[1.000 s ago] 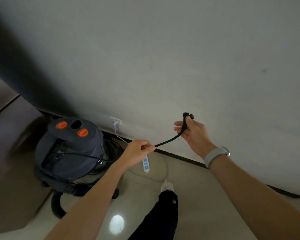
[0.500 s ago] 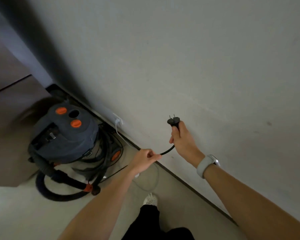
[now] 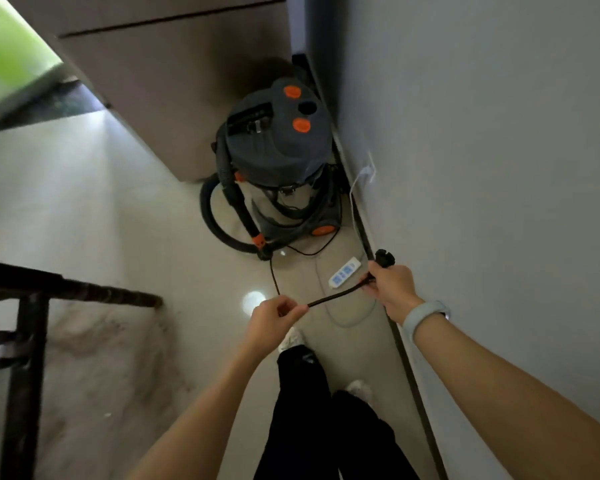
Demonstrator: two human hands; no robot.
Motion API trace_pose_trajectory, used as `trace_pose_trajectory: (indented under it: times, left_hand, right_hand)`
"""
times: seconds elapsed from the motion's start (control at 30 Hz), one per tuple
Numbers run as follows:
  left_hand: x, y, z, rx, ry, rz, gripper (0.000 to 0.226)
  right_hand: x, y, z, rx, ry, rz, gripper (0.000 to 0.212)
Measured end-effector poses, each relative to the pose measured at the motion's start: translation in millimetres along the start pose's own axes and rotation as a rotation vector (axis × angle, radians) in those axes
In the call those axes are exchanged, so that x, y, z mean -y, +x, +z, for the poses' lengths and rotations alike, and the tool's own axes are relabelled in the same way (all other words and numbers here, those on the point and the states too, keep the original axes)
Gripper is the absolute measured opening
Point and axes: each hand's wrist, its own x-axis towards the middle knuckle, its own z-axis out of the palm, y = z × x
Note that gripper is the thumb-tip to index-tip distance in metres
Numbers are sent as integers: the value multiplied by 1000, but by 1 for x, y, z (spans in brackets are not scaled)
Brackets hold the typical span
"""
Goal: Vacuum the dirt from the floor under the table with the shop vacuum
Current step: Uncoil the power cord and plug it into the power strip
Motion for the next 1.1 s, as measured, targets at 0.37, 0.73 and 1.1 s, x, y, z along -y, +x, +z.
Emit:
trace_pose_trajectory:
  times: [0.37, 0.73, 1.1]
  left_hand:
    - [58, 70, 17, -14, 73, 70, 21]
    - [180, 302, 139, 31, 130, 214, 23]
    - [325, 477, 239, -164, 483, 338, 33]
  right_hand:
    - [-60, 106, 43, 12, 309, 196, 53]
    - [-193, 391, 43, 177, -802, -398, 40]
    - [-326, 600, 38, 11, -1071, -594, 24]
